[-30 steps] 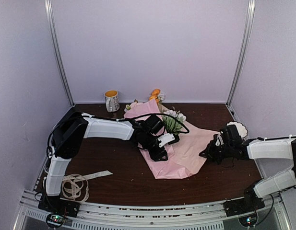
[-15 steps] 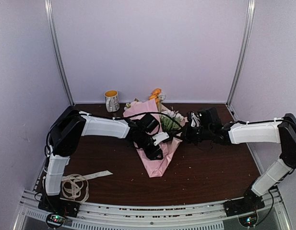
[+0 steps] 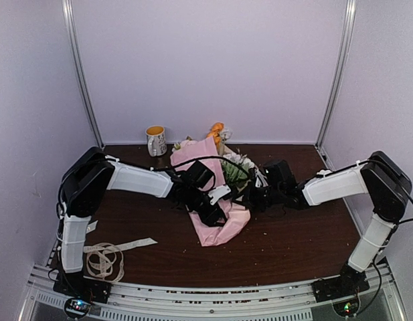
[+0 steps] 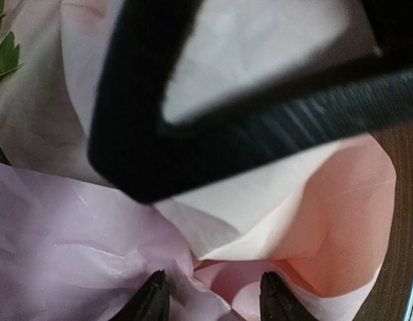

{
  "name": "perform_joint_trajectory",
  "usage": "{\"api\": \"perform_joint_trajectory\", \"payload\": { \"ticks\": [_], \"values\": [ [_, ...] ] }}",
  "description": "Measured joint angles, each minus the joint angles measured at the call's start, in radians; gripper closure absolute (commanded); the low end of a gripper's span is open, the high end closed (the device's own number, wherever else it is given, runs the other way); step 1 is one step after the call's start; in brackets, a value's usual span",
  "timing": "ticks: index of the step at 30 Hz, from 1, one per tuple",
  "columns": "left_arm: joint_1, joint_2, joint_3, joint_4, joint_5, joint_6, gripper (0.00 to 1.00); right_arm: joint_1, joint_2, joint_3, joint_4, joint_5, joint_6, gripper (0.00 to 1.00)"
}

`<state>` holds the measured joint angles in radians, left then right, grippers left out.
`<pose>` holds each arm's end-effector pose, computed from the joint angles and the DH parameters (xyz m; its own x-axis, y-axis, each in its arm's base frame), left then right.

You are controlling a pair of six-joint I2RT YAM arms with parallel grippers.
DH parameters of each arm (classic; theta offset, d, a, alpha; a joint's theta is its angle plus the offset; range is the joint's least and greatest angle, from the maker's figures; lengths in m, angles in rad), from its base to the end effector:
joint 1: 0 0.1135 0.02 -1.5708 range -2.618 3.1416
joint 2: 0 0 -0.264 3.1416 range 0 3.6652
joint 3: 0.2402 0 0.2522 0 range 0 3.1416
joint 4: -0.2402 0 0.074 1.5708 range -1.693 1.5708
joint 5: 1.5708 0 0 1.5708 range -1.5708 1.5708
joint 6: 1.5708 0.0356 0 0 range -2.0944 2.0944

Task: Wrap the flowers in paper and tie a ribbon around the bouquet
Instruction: Fold the two-thirds-folded wrapping paper at the center of the board.

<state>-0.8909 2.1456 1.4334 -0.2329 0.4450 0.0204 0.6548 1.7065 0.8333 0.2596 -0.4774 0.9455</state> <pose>0.2712 -0.3598 0.1344 -0.4919 0.6378 -0.5927 0.8706 0.3585 -0.3369 0.2640 0.2233 0.1651 -0.9475 0.1805 -0.2641 -0.1207 0.5628 0.8177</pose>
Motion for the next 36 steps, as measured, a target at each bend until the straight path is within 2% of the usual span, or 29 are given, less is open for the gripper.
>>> {"api": "perform_joint_trajectory", "payload": {
  "ticks": [9,15,20,23,29,32,36],
  "values": [
    [0.028,-0.023,-0.032,0.048,0.046,-0.05,0.51,0.027,0.082,0.073,-0.001,-0.028,-0.035,1.0],
    [0.03,-0.106,-0.097,0.057,0.085,-0.053,0.48,0.027,0.19,0.127,-0.051,-0.023,-0.073,1.0],
    [0.04,-0.187,-0.126,0.066,0.141,-0.049,0.48,0.027,0.206,0.134,-0.119,-0.007,-0.098,1.0],
    [0.083,-0.245,-0.172,0.082,0.161,-0.072,0.49,0.029,0.206,0.149,-0.161,0.01,-0.113,1.0],
    [0.263,-0.241,-0.171,0.091,0.056,-0.151,0.48,0.047,0.206,0.227,-0.299,0.056,-0.177,1.0],
    [0.291,-0.191,-0.12,0.086,-0.014,-0.167,0.48,0.067,0.205,0.29,-0.364,0.092,-0.211,1.0],
    [0.269,-0.103,-0.026,0.062,-0.071,-0.172,0.48,0.093,0.204,0.369,-0.475,0.164,-0.261,1.0]
  ]
}}
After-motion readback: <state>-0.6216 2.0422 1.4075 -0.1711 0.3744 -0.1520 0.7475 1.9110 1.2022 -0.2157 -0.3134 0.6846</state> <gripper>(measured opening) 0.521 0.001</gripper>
